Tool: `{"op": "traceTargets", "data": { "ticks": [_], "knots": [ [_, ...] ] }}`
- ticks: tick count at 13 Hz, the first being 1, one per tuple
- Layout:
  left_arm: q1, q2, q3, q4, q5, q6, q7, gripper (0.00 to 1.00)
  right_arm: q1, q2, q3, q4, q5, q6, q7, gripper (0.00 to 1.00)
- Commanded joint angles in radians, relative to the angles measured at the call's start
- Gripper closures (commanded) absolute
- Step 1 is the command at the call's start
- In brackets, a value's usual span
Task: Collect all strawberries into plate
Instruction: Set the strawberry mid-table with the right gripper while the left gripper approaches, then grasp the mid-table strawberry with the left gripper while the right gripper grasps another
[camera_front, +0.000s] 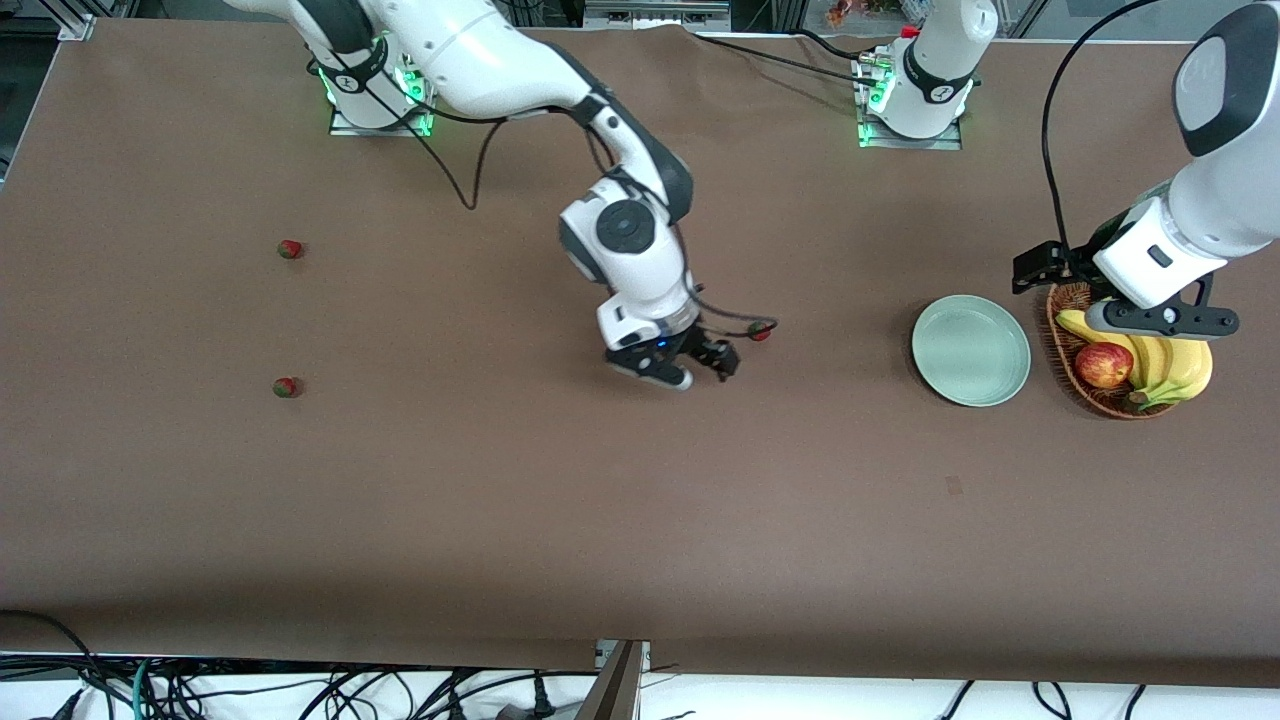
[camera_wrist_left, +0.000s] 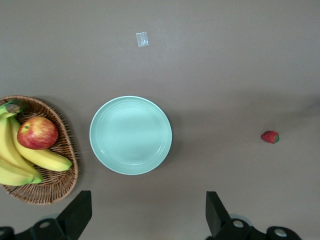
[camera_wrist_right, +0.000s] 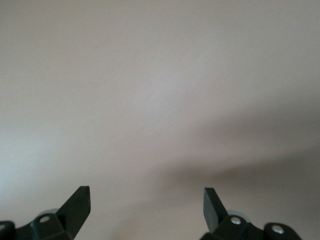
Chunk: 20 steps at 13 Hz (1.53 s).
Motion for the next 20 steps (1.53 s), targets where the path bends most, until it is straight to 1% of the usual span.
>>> {"op": "traceTargets", "data": {
  "ticks": [1,2,3,5,6,7,8,9,11,12,13,14,15,17,20],
  "knots": [
    [0.007,-0.022,-0.063,-0.105,-0.030,0.109,-0.070,0.00,-0.111,-0.213,-0.017,-0.257,0.001,-0.122,-0.301,0.00],
    [0.007,-0.021,-0.111,-0.137,-0.030,0.163,-0.136,0.00,-0.120,-0.260,-0.078,-0.330,0.003,-0.161,-0.444,0.00],
    [0.007,-0.018,-0.164,-0.185,-0.030,0.238,-0.211,0.00,-0.120,-0.306,-0.161,-0.421,0.003,-0.157,-0.594,0.00],
    [0.004,0.011,-0.268,-0.260,-0.019,0.390,-0.361,0.00,-0.122,-0.356,-0.316,-0.574,0.006,-0.080,-0.948,0.00],
    [-0.001,0.046,-0.315,-0.268,-0.014,0.444,-0.432,0.00,-0.129,-0.356,-0.380,-0.620,0.008,-0.039,-1.088,0.00],
    [-0.004,0.089,-0.350,-0.266,0.010,0.488,-0.498,0.00,-0.163,-0.354,-0.405,-0.651,0.009,0.001,-1.196,0.00],
    [-0.004,0.135,-0.394,-0.266,0.062,0.540,-0.585,0.00,-0.227,-0.350,-0.405,-0.665,0.009,0.021,-1.286,0.00],
    [-0.004,0.196,-0.442,-0.266,0.141,0.594,-0.694,0.00,-0.282,-0.347,-0.405,-0.673,0.009,0.023,-1.375,0.00],
    [-0.005,0.299,-0.485,-0.268,0.359,0.646,-0.899,0.00,-0.379,-0.347,-0.404,-0.717,0.029,0.024,-1.499,0.00],
    [-0.008,0.345,-0.497,-0.266,0.428,0.676,-0.981,0.00,-0.404,-0.341,-0.402,-0.733,0.116,0.024,-1.577,0.00],
    [-0.017,0.385,-0.499,-0.266,0.482,0.711,-1.044,0.00,-0.407,-0.324,-0.402,-0.737,0.189,0.026,-1.655,0.00],
    [-0.020,0.419,-0.499,-0.268,0.525,0.735,-1.087,0.00,-0.419,-0.313,-0.402,-0.739,0.230,0.026,-1.695,0.01],
    [-0.021,0.444,-0.499,-0.266,0.553,0.748,-1.116,0.00,-0.424,-0.307,-0.402,-0.745,0.236,0.027,-1.700,0.01],
    [-0.027,0.476,-0.499,-0.271,0.558,0.768,-1.138,0.00,-0.424,-0.307,-0.402,-0.747,0.236,0.030,-1.702,0.03],
    [-0.028,0.498,-0.502,-0.283,0.558,0.774,-1.144,0.00,-0.430,-0.288,-0.402,-0.747,0.236,0.070,-1.755,0.13]
  ]
}}
